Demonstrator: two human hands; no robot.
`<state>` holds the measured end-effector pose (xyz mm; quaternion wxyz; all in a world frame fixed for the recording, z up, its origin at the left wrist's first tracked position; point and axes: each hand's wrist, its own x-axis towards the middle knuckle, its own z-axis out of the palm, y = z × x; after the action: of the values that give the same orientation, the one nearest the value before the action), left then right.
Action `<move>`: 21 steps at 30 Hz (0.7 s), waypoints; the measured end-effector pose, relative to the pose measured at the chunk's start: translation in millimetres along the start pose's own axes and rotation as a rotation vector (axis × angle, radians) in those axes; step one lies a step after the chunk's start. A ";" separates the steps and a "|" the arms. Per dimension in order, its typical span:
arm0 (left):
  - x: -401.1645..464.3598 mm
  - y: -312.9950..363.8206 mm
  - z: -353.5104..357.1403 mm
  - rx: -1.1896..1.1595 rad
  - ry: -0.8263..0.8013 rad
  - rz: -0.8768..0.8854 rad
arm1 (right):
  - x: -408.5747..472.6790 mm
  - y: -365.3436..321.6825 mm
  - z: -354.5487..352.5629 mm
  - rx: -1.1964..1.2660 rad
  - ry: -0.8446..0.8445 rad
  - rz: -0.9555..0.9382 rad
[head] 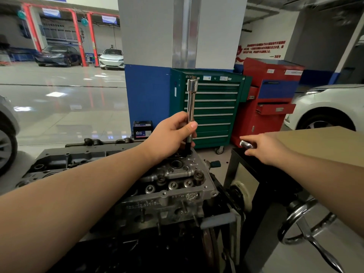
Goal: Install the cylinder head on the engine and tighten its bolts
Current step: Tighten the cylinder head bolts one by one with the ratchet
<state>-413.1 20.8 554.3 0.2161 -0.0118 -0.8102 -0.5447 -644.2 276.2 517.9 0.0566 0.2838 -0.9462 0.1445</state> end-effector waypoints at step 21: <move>19.2 37.2 -31.1 -0.207 0.166 0.073 | -49.2 -156.3 -32.9 0.502 0.079 -0.300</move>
<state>-410.5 4.2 603.7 0.2995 -0.0183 -0.7280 -0.6164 -515.9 187.3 577.6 0.0420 0.4200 -0.8254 0.3749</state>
